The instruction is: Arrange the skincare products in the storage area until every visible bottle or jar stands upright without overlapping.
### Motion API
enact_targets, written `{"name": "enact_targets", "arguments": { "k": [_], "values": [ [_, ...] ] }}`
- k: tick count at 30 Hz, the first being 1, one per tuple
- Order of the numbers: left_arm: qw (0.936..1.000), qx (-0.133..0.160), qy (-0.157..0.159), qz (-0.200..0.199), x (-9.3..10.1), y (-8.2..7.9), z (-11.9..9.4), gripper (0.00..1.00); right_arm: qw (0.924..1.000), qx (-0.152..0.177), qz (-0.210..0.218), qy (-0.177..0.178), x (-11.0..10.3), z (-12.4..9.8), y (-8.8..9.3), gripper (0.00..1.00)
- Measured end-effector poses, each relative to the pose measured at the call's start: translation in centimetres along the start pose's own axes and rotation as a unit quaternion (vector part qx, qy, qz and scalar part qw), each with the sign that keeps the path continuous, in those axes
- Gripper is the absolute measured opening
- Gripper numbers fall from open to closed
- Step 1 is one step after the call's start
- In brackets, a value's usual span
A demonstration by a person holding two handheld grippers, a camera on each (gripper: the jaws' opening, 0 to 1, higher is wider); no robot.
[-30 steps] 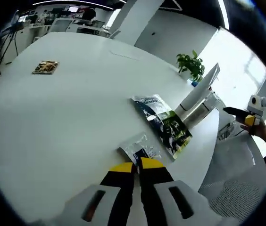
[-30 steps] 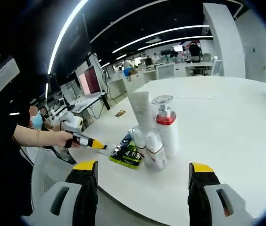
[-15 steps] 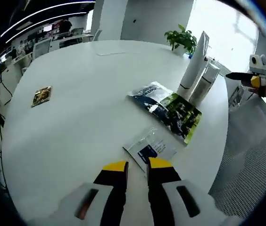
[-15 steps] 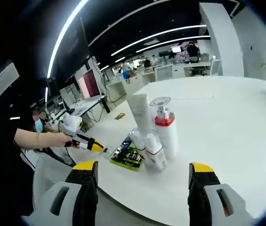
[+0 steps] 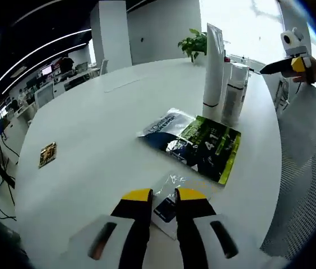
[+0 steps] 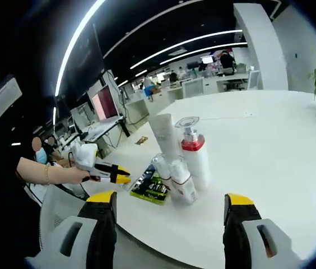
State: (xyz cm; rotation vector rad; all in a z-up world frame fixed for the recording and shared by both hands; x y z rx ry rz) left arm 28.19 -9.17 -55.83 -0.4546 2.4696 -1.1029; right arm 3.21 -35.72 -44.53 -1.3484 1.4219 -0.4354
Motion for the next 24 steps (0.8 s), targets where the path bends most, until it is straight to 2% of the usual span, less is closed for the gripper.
{"name": "enact_targets", "arguments": {
  "k": [1, 2, 10, 12, 15, 19, 24],
  "values": [
    [0.9998, 0.013, -0.009, -0.007, -0.1, -0.1, 0.2, 0.19, 1.0000, 0.000, 0.001, 0.001, 0.0, 0.0, 0.0, 0.81],
    [0.9999, 0.006, -0.010, -0.010, -0.1, 0.0, 0.3, 0.20, 1.0000, 0.000, 0.000, 0.002, 0.1, -0.1, 0.1, 0.81],
    [0.9995, 0.011, -0.026, -0.011, -0.2, -0.1, 0.5, 0.22, 0.9999, 0.004, -0.002, 0.011, 0.3, -0.4, 0.2, 0.81],
    [0.9991, 0.011, -0.032, -0.025, -0.6, -0.4, 0.3, 0.25, 0.9999, 0.005, 0.000, 0.013, 0.5, -0.6, 0.3, 0.81],
    [0.9984, 0.022, -0.039, -0.036, -1.6, -1.1, -0.3, 0.26, 0.9999, 0.006, 0.005, 0.011, 0.5, -0.5, 0.2, 0.81],
    [0.9967, 0.011, -0.060, -0.054, -3.9, -1.0, -0.6, 0.28, 1.0000, -0.009, 0.001, 0.005, 0.2, -0.1, 0.5, 0.82],
    [0.9935, -0.001, -0.085, -0.077, -5.8, -1.6, -1.1, 0.31, 0.9995, -0.030, -0.007, -0.009, 0.1, 0.3, 0.8, 0.86]
  ]
}}
Point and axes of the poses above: the point that each gripper's makers call its tool centre point, and the gripper's own axes: z roughly forward along the fingers, x roughly to its right, y roughly out of its underside, the point moved 9 cm from there along -z, roughly backward along the fingers, and after that the axes turned 14 degrees about -y, right-handed, at the moved point
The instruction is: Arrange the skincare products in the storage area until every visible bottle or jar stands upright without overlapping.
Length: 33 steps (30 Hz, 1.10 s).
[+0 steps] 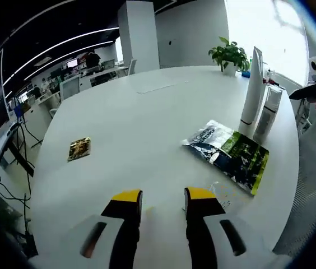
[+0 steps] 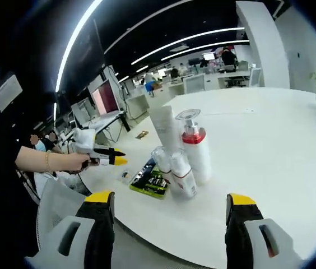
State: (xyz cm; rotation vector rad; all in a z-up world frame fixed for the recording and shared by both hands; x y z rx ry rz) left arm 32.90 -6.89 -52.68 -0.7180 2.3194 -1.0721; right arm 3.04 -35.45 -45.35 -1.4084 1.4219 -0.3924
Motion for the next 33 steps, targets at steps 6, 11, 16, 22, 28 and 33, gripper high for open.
{"name": "enact_targets", "arguments": {
  "k": [6, 11, 16, 22, 28, 33],
  "values": [
    [0.9998, -0.003, -0.018, -0.010, -2.3, -1.1, 1.3, 0.38, 0.9999, -0.007, 0.003, -0.015, 0.1, 0.1, 0.0, 0.92],
    [0.9996, -0.008, -0.021, -0.018, -3.3, -2.4, 2.5, 0.46, 0.9997, -0.008, 0.007, -0.022, 0.5, 0.3, -0.4, 0.95],
    [0.9985, -0.027, -0.024, -0.042, -5.1, -3.1, 4.3, 0.60, 0.9991, -0.034, -0.004, -0.026, 0.9, 0.5, -0.2, 0.99],
    [0.9968, -0.051, -0.033, -0.052, -6.8, -3.1, 6.2, 0.68, 0.9986, -0.042, 0.012, -0.030, 1.4, 0.4, 0.0, 0.99],
    [0.9931, -0.066, -0.056, -0.079, -9.7, -3.5, 9.0, 0.64, 0.9984, -0.028, 0.043, -0.025, 1.4, 0.1, -0.2, 0.97],
    [0.9902, -0.080, -0.073, -0.088, -11.3, -4.0, 11.4, 0.52, 0.9964, -0.011, 0.079, -0.026, 1.6, 0.4, -0.3, 0.96]
  ]
}}
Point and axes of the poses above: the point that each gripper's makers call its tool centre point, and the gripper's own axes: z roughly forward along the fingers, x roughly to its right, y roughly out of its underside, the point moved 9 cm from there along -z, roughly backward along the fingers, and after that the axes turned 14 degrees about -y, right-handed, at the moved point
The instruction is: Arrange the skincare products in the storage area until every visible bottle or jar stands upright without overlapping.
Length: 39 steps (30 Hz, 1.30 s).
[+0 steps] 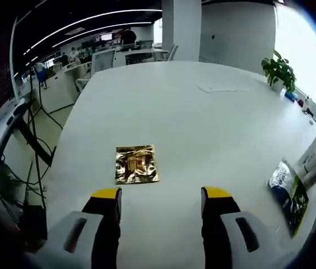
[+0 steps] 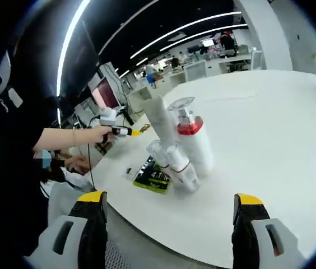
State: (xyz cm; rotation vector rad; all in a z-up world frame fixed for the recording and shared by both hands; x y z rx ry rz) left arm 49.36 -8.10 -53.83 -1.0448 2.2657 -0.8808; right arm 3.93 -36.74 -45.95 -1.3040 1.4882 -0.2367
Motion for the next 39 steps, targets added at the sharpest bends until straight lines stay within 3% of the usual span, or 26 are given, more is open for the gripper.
{"name": "enact_targets", "arguments": {
  "k": [2, 4, 7, 9, 12, 14, 15, 19, 22, 25, 29, 31, 35, 39],
  "values": [
    [0.9999, -0.003, -0.004, 0.011, -0.6, -0.4, 0.8, 0.50, 1.0000, 0.004, 0.006, -0.003, 0.1, 0.2, -0.1, 0.95],
    [0.9987, 0.003, 0.001, 0.050, -0.8, -1.0, 0.9, 0.47, 1.0000, -0.002, 0.006, -0.002, 0.1, 0.3, 0.1, 0.95],
    [0.9881, 0.006, 0.049, 0.146, -0.8, -2.4, 0.9, 0.41, 1.0000, -0.007, 0.007, 0.002, 0.3, 0.2, 0.2, 0.95],
    [0.9792, 0.001, 0.056, 0.195, -1.3, -3.5, 1.6, 0.34, 0.9999, -0.007, 0.007, 0.004, 0.3, 0.2, 0.2, 0.95],
    [0.9749, -0.024, 0.084, 0.205, -1.2, -4.4, 2.4, 0.36, 0.9999, -0.007, 0.012, 0.008, 0.3, 0.3, 0.2, 0.95],
    [0.9670, -0.031, 0.073, 0.242, -2.4, -5.1, 3.5, 0.31, 0.9998, -0.006, 0.015, 0.009, 0.5, 0.3, 0.3, 0.94],
    [0.9632, -0.048, 0.077, 0.253, -2.6, -5.2, 3.7, 0.29, 0.9998, -0.007, 0.016, 0.010, 0.6, 0.2, 0.3, 0.94],
    [0.9457, -0.057, 0.102, 0.303, -2.6, -6.3, 5.1, 0.23, 0.9997, -0.012, 0.017, 0.012, 0.6, 0.3, 0.4, 0.94],
    [0.9233, -0.082, 0.109, 0.359, -2.9, -6.4, 5.8, 0.21, 0.9997, -0.014, 0.017, 0.015, 0.6, 0.4, 0.4, 0.94],
    [0.9110, -0.094, 0.118, 0.384, -2.9, -6.1, 6.5, 0.20, 0.9996, -0.011, 0.020, 0.018, 0.6, 0.4, 0.4, 0.94],
    [0.9079, -0.095, 0.127, 0.388, -2.8, -6.7, 7.4, 0.16, 0.9995, -0.009, 0.023, 0.020, 0.6, 0.5, 0.3, 0.94],
    [0.9025, -0.095, 0.129, 0.400, -3.0, -7.0, 7.9, 0.16, 0.9994, -0.012, 0.025, 0.020, 0.6, 0.6, 0.4, 0.94],
    [0.8980, -0.113, 0.138, 0.402, -2.9, -7.1, 8.1, 0.14, 0.9993, -0.015, 0.027, 0.021, 0.6, 0.8, 0.4, 0.94],
    [0.9078, -0.131, 0.139, 0.374, -2.8, -7.1, 8.5, 0.12, 0.9992, -0.018, 0.028, 0.020, 0.6, 0.9, 0.5, 0.93]
  ]
}}
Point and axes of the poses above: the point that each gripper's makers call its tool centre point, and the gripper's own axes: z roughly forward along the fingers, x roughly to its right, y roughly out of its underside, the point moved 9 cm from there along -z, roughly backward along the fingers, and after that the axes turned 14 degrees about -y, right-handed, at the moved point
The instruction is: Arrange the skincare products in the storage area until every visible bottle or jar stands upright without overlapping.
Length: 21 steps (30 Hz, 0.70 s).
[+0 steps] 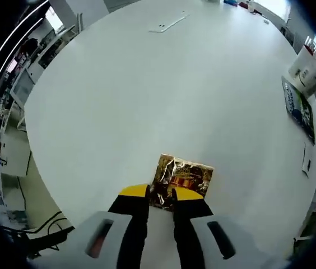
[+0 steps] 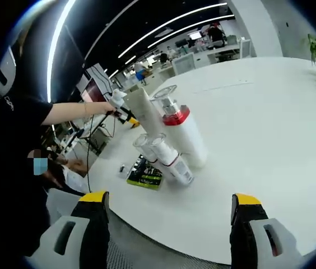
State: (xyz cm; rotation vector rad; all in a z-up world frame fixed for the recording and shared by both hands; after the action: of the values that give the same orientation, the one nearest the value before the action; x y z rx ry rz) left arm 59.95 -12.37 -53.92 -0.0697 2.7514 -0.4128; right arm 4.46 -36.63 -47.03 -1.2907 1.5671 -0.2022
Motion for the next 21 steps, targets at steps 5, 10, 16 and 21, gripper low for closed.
{"name": "enact_targets", "arguments": {
  "k": [5, 10, 16, 21],
  "values": [
    [0.9987, 0.004, -0.010, -0.051, 0.2, 1.1, 0.0, 0.00, 1.0000, -0.001, 0.000, -0.001, 0.0, 0.0, 0.0, 0.93],
    [0.9942, 0.018, -0.024, -0.103, 1.9, 1.9, -0.9, 0.00, 1.0000, -0.003, -0.004, -0.007, -0.1, 0.3, 0.1, 0.93],
    [0.9881, 0.039, -0.003, -0.149, 5.7, 3.2, -2.2, 0.00, 0.9998, -0.010, -0.010, -0.017, -0.4, 0.5, 0.1, 0.93],
    [0.9865, 0.047, 0.001, -0.157, 8.1, 3.8, -3.3, 0.00, 0.9995, -0.013, -0.016, -0.025, -0.7, 0.8, 0.2, 0.93]
  ]
}}
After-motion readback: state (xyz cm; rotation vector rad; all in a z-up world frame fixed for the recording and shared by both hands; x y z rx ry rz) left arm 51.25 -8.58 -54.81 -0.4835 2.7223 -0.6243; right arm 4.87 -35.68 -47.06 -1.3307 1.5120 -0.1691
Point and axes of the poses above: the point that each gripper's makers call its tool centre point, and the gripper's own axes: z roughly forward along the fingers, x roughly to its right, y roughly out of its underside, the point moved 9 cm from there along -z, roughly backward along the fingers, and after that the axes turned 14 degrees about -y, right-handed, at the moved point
